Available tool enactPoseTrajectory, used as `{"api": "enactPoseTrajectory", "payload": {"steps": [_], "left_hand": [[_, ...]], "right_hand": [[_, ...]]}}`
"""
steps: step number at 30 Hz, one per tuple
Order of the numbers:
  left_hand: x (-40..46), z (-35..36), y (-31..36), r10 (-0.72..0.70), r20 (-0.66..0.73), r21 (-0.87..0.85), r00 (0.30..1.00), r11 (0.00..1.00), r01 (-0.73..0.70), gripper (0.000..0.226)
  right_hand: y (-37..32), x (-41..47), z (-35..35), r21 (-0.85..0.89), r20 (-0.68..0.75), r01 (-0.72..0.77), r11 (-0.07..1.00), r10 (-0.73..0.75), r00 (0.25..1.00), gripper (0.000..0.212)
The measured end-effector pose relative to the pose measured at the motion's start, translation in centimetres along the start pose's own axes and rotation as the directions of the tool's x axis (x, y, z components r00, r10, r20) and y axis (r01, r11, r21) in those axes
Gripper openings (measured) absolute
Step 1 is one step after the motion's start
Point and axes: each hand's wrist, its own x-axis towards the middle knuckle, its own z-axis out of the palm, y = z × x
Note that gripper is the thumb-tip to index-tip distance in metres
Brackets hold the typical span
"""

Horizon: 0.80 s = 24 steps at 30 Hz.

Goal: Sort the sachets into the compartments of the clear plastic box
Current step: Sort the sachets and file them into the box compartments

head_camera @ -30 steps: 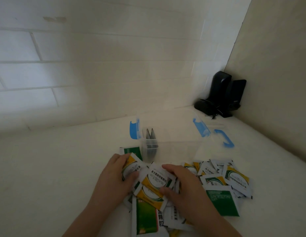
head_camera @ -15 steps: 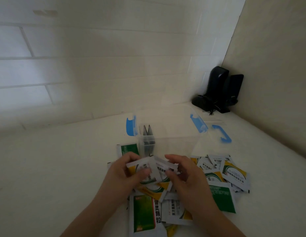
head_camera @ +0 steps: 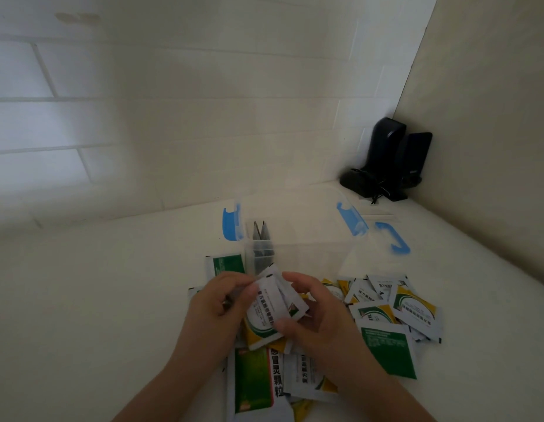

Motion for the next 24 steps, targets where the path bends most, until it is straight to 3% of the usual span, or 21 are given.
{"api": "enactPoseTrajectory", "payload": {"steps": [3, 6, 9, 11, 13, 15, 17, 20, 24], "left_hand": [[-0.2, 0.1, 0.3, -0.032, -0.038, -0.075, 0.999, 0.997, 0.029, 0.009], [-0.4, 0.0, 0.5, -0.09, 0.124, -0.113, 0.988, 0.988, 0.104, 0.03], [-0.5, -0.1, 0.6, -0.118, 0.238, -0.108, 0.964, 0.983, 0.147, 0.027], [-0.3, -0.4, 0.4, -0.113, 0.193, -0.159, 0.975, 0.977, 0.145, 0.027], [-0.1, -0.8, 0.2, -0.146, 0.112, -0.231, 0.983, 0.958, 0.169, 0.023], [0.2, -1.3, 0.0, -0.201, 0.029, -0.292, 0.979, 0.935, 0.2, 0.018], [0.4, -1.8, -0.3, -0.26, -0.033, -0.334, 0.965, 0.913, 0.235, 0.019], [0.5, -2.1, -0.3, -0.318, -0.033, -0.401, 0.948, 0.873, 0.279, 0.019], [0.2, -1.7, 0.5, -0.27, 0.043, -0.378, 0.962, 0.887, 0.266, 0.021]], "right_hand": [[0.1, -0.1, 0.2, -0.029, -0.017, 0.041, 0.999, -0.042, 0.999, 0.051], [0.0, -0.2, 0.2, -0.053, -0.07, 0.052, 0.997, -0.056, 0.996, 0.043], [-0.1, -0.3, 0.1, -0.052, -0.102, 0.043, 0.998, -0.048, 0.994, 0.038], [-0.2, -0.5, 0.1, -0.128, -0.15, 0.081, 0.988, -0.1, 0.984, 0.034], [-0.2, -0.6, -0.1, -0.338, -0.173, 0.107, 0.935, -0.174, 0.969, 0.031], [0.0, -0.8, -0.2, -0.569, -0.094, 0.09, 0.817, -0.173, 0.98, 0.037], [0.3, -0.9, 0.0, -0.688, -0.013, 0.072, 0.722, -0.112, 0.994, 0.051], [0.3, -0.6, 0.2, -0.684, -0.007, 0.049, 0.728, -0.073, 0.997, 0.056], [0.2, -0.4, 0.4, -0.653, 0.013, 0.093, 0.752, -0.112, 0.994, 0.044]]}}
